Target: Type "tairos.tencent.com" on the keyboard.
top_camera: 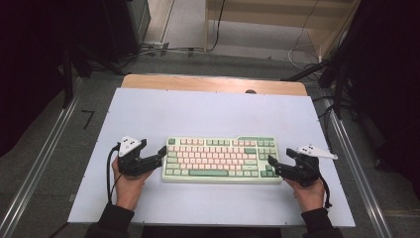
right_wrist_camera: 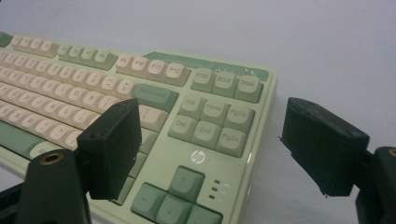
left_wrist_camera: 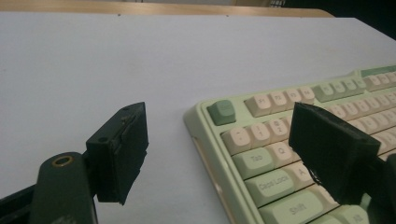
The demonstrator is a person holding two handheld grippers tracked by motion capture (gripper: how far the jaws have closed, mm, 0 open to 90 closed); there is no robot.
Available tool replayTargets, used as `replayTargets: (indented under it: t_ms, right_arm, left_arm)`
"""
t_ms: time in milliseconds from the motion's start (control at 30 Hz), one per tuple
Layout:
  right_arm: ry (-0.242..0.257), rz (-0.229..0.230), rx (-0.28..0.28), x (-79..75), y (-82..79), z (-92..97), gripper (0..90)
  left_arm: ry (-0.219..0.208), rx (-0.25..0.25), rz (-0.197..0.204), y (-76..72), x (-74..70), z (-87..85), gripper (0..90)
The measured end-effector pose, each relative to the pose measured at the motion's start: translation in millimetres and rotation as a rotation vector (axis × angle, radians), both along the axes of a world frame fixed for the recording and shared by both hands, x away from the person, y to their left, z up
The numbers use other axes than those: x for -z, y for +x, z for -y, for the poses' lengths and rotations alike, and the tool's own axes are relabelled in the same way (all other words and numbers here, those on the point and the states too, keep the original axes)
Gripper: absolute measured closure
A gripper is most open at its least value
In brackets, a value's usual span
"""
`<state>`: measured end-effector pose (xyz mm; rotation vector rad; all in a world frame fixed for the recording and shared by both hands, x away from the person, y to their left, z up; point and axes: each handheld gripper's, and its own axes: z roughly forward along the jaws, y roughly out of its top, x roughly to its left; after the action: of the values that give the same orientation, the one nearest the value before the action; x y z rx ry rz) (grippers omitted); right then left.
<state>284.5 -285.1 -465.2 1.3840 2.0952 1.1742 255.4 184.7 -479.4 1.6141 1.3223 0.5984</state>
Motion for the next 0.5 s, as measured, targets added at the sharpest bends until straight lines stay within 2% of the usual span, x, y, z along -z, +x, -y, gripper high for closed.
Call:
replayTargets:
  t_ms: [167, 300, 367, 467, 500]
  right_arm:
    - [0.003, 0.006, -0.013, -0.6, -1.1, -5.1, 18.4]
    - [0.003, -0.003, -0.015, 0.1, -1.4, -6.6, 18.3]
    - [0.004, 0.001, -0.019, -0.2, -1.8, -7.7, 18.4]
    - [0.003, -0.003, -0.024, 0.4, -1.8, -9.6, 18.4]
    - [0.001, -0.003, -0.025, 0.8, -1.8, -10.1, 18.4]
  left_arm:
    - [0.018, 0.031, 0.014, 1.7, -2.1, 9.0, 23.2]
    - [0.015, 0.064, 0.013, 2.9, -2.5, 15.6, 26.7]
    - [0.015, 0.082, 0.011, 3.4, -2.3, 17.8, 33.2]
    - [-0.016, 0.151, 0.017, 3.6, -2.0, 22.0, 49.7]
    - [-0.016, 0.151, 0.017, 3.6, -2.0, 22.0, 55.6]
